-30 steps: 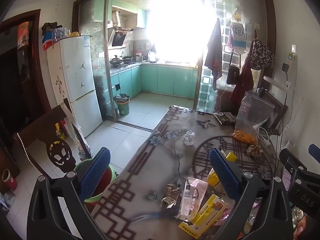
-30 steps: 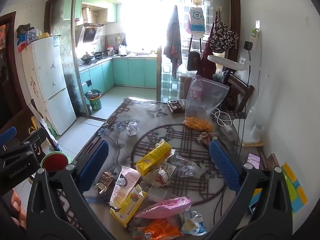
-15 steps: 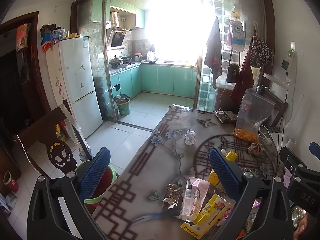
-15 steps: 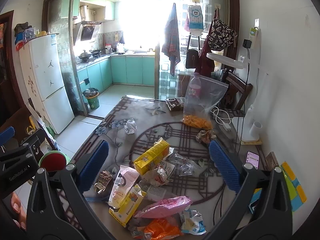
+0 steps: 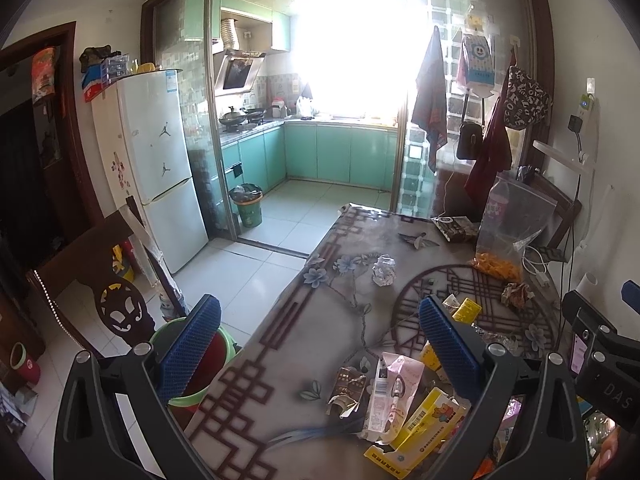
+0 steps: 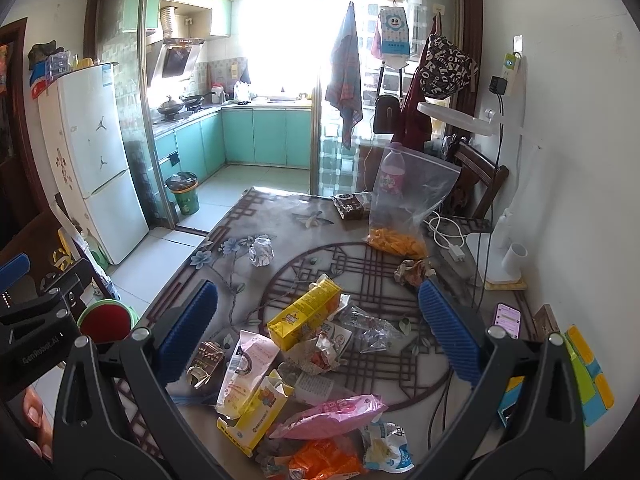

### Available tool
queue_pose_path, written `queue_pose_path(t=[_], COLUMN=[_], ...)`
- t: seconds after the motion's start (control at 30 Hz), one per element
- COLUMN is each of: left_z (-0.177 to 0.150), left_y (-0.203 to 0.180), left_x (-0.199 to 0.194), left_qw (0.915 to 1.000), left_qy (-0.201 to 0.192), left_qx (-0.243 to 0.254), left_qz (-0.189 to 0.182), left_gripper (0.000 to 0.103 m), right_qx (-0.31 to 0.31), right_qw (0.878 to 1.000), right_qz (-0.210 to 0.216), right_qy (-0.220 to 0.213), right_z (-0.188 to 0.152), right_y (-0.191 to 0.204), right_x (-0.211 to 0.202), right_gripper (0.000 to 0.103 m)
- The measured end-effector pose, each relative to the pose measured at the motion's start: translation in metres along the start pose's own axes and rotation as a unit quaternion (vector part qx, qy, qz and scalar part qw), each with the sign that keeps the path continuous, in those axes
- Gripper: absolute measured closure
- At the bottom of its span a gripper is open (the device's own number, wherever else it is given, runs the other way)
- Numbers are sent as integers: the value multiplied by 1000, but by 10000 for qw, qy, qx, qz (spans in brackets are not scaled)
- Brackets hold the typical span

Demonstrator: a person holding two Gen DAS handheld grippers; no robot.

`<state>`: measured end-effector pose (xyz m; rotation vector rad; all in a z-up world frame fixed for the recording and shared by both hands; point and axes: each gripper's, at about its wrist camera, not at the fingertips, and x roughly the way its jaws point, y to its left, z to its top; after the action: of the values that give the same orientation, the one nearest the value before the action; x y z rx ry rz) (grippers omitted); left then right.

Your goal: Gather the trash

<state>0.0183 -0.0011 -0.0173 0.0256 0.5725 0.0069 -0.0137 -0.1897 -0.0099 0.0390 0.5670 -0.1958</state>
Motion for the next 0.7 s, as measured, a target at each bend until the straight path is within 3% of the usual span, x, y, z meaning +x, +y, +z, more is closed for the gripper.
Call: queue_pose_path(t=[0.7], left_z=[2], left_y=[-1], left_x=[4], left_qw=[10000], left_qy=[32], left_qx=[16], left_qz=[-4], left_gripper=[8], right_qx=[11], right_qw=[10000], right_qz=[-15], right_qy=[68], right_z=[-4], right_y=[-2], right_x=[12], right_gripper=[3])
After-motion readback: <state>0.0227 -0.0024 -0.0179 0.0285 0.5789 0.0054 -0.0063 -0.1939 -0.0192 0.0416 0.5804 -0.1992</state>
